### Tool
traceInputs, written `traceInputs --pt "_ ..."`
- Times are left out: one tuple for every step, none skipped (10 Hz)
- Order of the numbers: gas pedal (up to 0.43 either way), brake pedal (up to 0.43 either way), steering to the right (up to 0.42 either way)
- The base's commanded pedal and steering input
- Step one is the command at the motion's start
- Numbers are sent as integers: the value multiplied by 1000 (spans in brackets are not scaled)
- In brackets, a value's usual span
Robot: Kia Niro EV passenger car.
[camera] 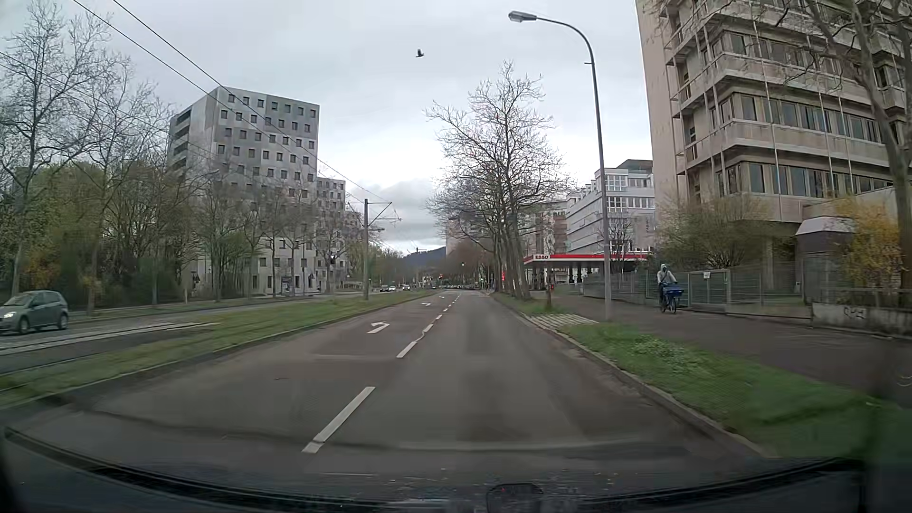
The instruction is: Follow the waypoints while adhering to traffic rules and regulations
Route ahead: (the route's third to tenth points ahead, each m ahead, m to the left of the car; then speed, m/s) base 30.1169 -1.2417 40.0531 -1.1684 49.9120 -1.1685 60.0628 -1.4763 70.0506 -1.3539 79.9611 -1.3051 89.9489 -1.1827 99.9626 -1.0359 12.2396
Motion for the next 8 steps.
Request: traceInputs --pt "138 0 0" --pt "138 0 0" --pt "138 0 0" --pt "138 0 0" --pt "138 0 0" --pt "138 0 0" --pt "138 0 0" --pt "138 0 0"
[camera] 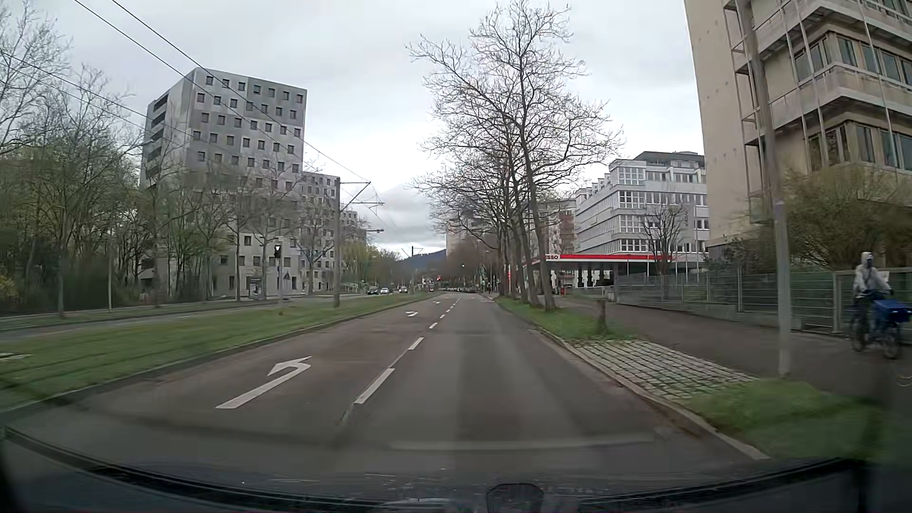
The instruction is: Follow the waypoints while adhering to traffic rules and regulations
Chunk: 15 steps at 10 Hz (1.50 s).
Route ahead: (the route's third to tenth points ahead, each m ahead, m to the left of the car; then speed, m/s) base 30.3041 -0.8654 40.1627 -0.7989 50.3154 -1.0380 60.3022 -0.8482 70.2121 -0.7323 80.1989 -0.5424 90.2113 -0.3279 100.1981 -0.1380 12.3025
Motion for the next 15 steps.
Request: traceInputs --pt "138 0 0" --pt "138 0 0" --pt "138 0 0" --pt "138 0 0" --pt "138 0 0" --pt "138 0 0" --pt "138 0 0" --pt "138 0 0" --pt "138 0 0" --pt "138 0 0" --pt "138 0 0" --pt "138 0 0" --pt "138 0 0" --pt "138 0 0" --pt "138 0 0"
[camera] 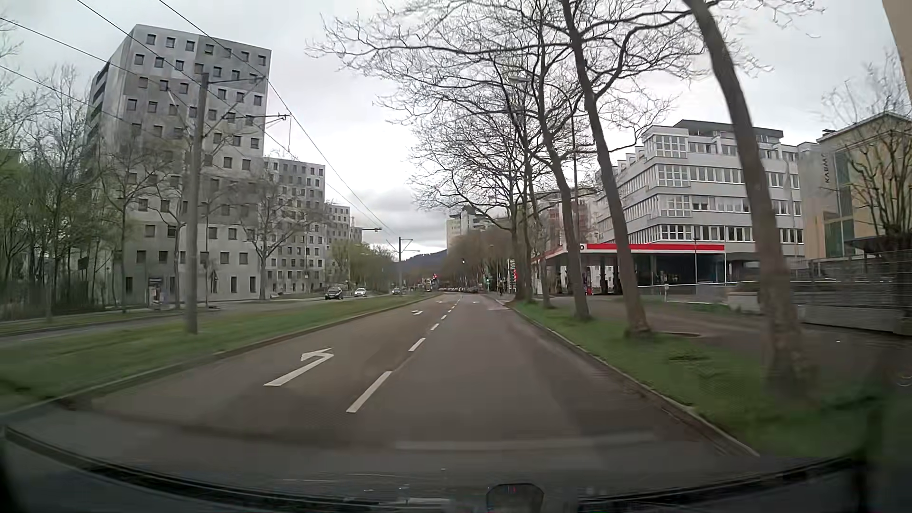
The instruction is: Follow the waypoints while adhering to traffic rules and regulations
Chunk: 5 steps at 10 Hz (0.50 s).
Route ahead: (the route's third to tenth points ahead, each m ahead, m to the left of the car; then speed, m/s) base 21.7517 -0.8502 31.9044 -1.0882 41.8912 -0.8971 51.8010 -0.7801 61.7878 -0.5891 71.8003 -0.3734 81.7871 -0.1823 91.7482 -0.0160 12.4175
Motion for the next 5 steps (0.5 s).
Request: traceInputs --pt "138 0 0" --pt "138 0 0" --pt "138 0 0" --pt "138 0 0" --pt "130 0 0"
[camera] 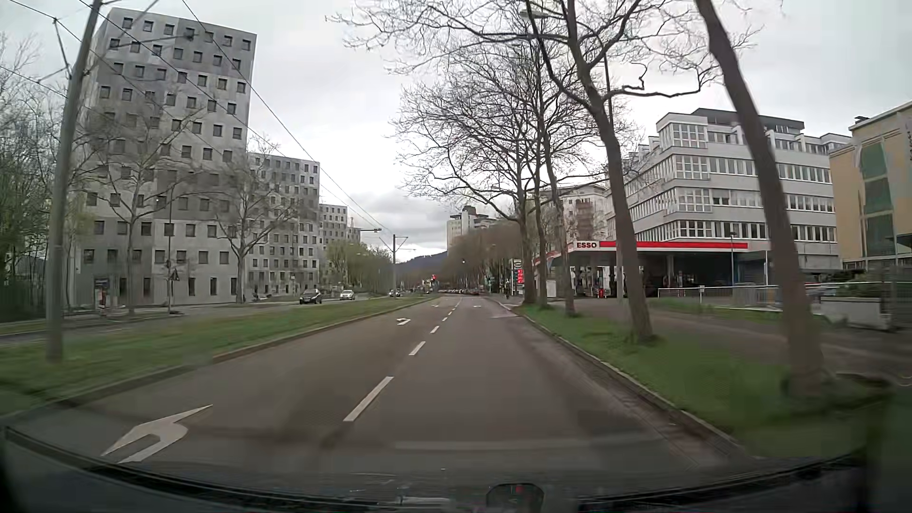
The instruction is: Follow the waypoints while adhering to traffic rules and regulations
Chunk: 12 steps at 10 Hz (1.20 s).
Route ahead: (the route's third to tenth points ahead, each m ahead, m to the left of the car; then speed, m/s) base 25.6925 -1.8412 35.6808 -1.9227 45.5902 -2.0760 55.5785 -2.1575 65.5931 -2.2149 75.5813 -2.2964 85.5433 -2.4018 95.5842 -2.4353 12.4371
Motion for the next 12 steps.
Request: traceInputs --pt "130 0 0" --pt "130 0 0" --pt "130 0 0" --pt "130 0 0" --pt "130 0 0" --pt "130 0 0" --pt "130 0 0" --pt "130 0 0" --pt "130 0 0" --pt "130 0 0" --pt "130 0 0" --pt "130 0 0"
